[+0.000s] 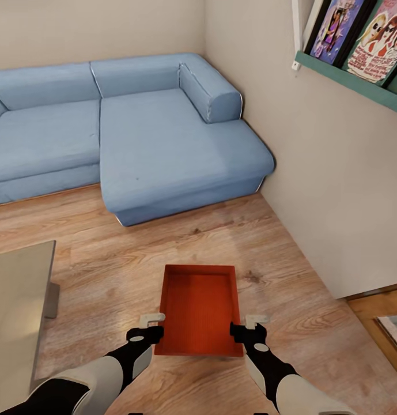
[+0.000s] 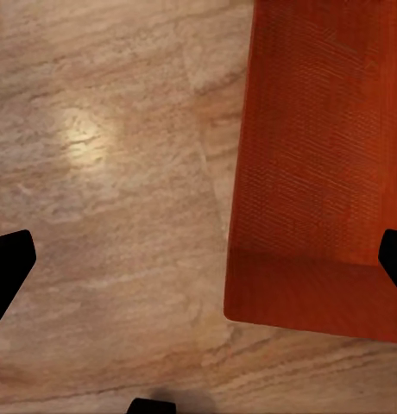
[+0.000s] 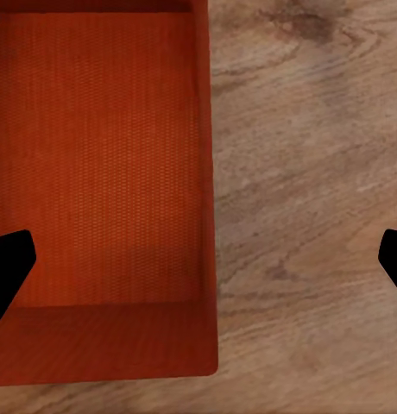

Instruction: Move the two storage containers from the living room to the garage. In the garage, place one container on the floor and stack the other container on top of it (either order is fine).

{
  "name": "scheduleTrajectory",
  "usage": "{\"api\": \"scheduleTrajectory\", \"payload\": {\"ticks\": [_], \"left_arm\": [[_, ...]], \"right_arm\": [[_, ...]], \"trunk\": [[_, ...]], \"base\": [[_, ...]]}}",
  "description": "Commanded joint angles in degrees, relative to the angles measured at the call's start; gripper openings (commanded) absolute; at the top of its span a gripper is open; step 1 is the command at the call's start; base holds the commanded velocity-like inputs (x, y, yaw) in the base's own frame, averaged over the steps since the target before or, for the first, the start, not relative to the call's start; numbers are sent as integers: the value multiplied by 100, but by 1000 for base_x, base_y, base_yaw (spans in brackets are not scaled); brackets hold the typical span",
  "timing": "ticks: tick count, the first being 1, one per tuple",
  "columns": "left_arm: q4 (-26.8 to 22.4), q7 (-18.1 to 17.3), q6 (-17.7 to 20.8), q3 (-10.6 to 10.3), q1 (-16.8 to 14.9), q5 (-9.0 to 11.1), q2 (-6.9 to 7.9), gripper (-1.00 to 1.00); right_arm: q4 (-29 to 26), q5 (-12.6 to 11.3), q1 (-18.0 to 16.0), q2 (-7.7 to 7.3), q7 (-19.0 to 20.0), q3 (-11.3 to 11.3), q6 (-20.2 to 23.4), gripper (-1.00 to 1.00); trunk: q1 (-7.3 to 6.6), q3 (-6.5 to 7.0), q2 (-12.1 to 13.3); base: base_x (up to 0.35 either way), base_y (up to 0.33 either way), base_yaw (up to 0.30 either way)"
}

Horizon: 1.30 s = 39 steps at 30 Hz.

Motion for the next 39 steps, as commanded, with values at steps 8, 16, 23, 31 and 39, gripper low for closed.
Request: {"api": "scheduleTrajectory", "payload": {"ticks": [8, 16, 23, 31, 39], "left_arm": [[-3, 42, -11, -54, -3, 50, -12, 100], [0, 43, -9, -64, -3, 53, -6, 100], [5, 43, -9, -63, -3, 53, -3, 100], [5, 43, -9, -64, -3, 34, -11, 100], [21, 51, -8, -79, -3, -22, -47, 100]], "right_arm": [[36, 19, 1, -20, -18, -32, -104, 100], [39, 44, 1, -13, -40, -34, -143, 100], [41, 33, 2, -12, -13, -37, -146, 100], [39, 33, 2, -16, -12, -38, -153, 100], [44, 26, 1, -13, -11, -33, -160, 100]], "trunk": [[176, -147, -324], [352, -291, -645], [505, -416, -925], [681, -560, -1246], [857, -704, -1567]], "base": [[0, 0, 0], [0, 0, 0], [0, 0, 0], [0, 0, 0], [0, 0, 0]]}}
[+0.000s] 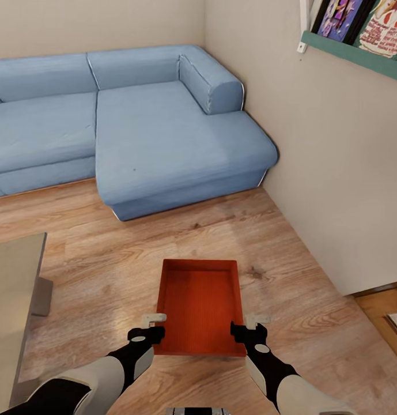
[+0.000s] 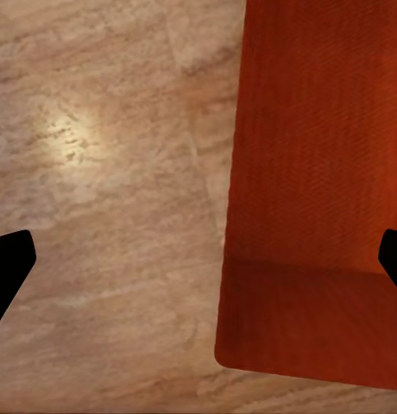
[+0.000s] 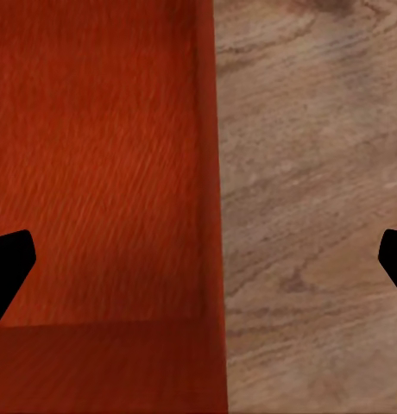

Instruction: Move the two storage containers from the living room to the garage. In the garage, place one container on the floor and stack the other container on top of it (either order is fine).

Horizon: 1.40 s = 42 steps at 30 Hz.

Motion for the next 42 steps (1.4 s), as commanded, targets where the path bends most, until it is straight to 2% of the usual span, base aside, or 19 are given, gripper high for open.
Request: {"api": "scheduleTrajectory", "payload": {"ticks": [1, 15, 32, 42], "left_arm": [[6, 16, -22, -50, -3, 58, -5, 100], [14, 43, -23, -52, -3, 54, 0, 100], [-1, 59, -26, -61, -3, 62, 20, 100], [-1, 61, -26, -61, -3, 63, 25, 100]], "right_arm": [[6, 25, -3, 3, -19, -11, -20, 100], [16, 22, -2, 3, -2, -9, -60, 100], [12, 22, -2, -17, -1, -17, -64, 100], [8, 30, -3, -37, -1, -9, -64, 100]], "trunk": [[22, -21, -43], [330, -273, -604], [330, -273, -604], [549, -452, -1005]], "base": [[0, 0, 0], [0, 0, 0], [0, 0, 0], [0, 0, 0]]}}
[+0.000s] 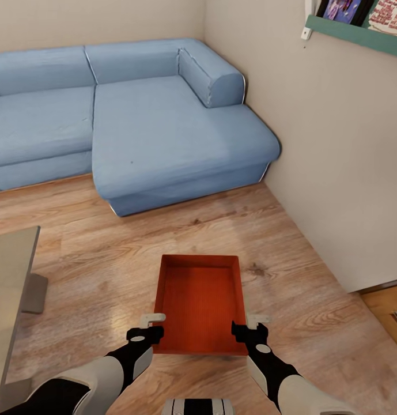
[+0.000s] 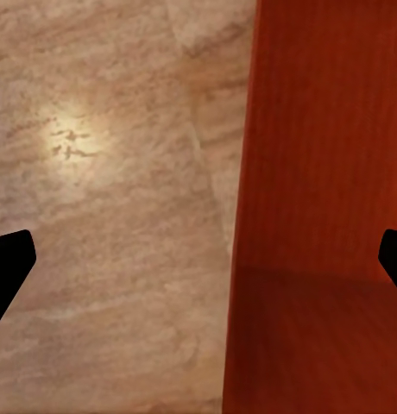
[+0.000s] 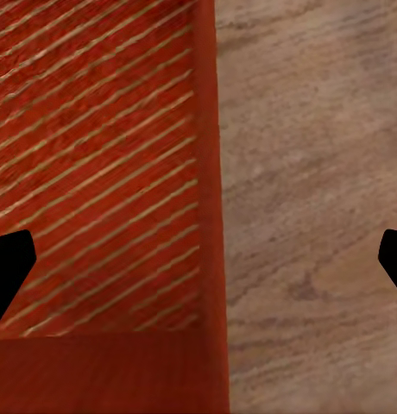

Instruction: Move the two storage containers from the living room to the garage. In the garage, place one container on the floor and stack the other container on top of it (either order is fine).

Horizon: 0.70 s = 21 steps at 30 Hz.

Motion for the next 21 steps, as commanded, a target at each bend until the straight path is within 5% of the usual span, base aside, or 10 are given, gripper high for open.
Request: {"api": "scheduleTrajectory", "payload": {"ticks": [1, 5, 21], "left_arm": [[6, 16, -21, -50, -3, 59, -1, 100], [6, 16, -19, -50, -3, 59, -1, 100], [-11, 17, -27, -15, -3, 92, -4, 100]], "right_arm": [[6, 27, -3, 3, -19, -12, -16, 100], [6, 29, -2, 7, -19, -5, -16, 100], [12, 42, -3, 33, -77, 0, -17, 100]], "trunk": [[22, -21, -43], [110, -93, -203], [110, -93, -203]], "base": [[0, 0, 0], [0, 0, 0], [0, 0, 0]]}}
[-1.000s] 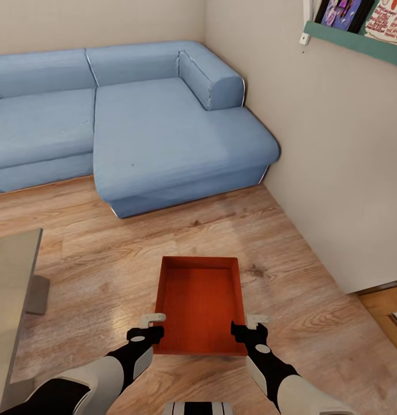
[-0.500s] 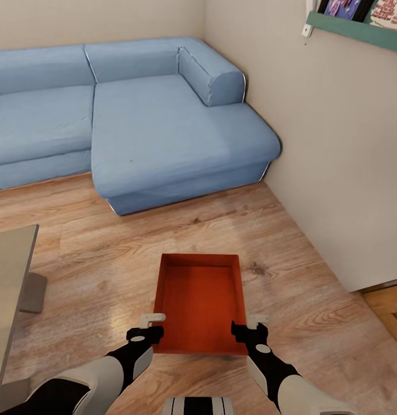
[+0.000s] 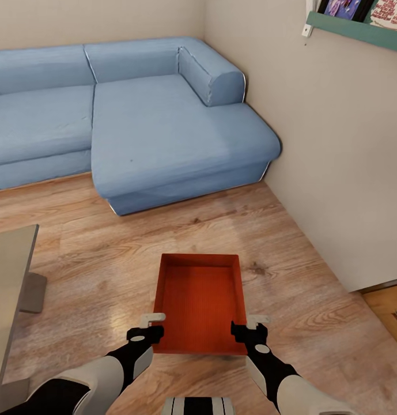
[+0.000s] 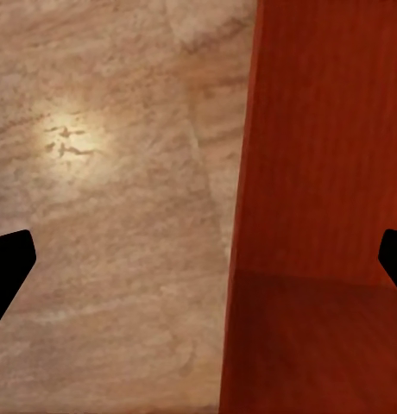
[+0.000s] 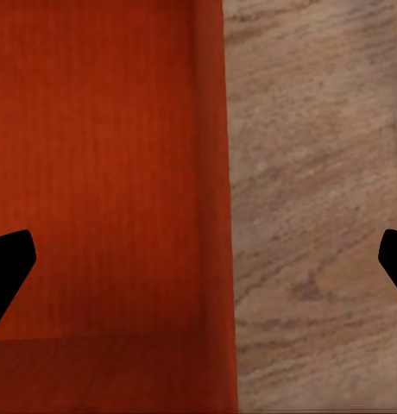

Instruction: Move the two storage containers from the living room to the garage. In the garage, place one container on the floor and stack the other container on top of it (either order is fine).

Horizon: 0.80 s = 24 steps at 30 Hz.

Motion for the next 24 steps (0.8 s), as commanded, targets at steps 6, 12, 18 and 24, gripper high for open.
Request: {"api": "scheduleTrajectory", "payload": {"ticks": [6, 12, 18, 24], "left_arm": [[-1, 20, -25, -61, -3, 67, 2, 100], [-3, 102, 6, -67, -3, 78, 3, 100], [-381, 97, 188, -123, -3, 11, 5, 100], [-478, 53, 318, -210, -3, -120, 27, 100]], "right_arm": [[8, 5, -3, -4, -27, -21, -19, 100], [8, 7, -3, -9, -26, -29, -22, 100], [8, 12, -3, -20, -25, -24, -15, 100], [8, 46, -3, -35, -25, 6, -6, 100]], "trunk": [[-1, -3, -1], [-1, -3, -1], [-1, -3, -1], [-1, -3, -1]], "base": [[0, 0, 0], [0, 0, 0], [0, 0, 0], [0, 0, 0]]}}
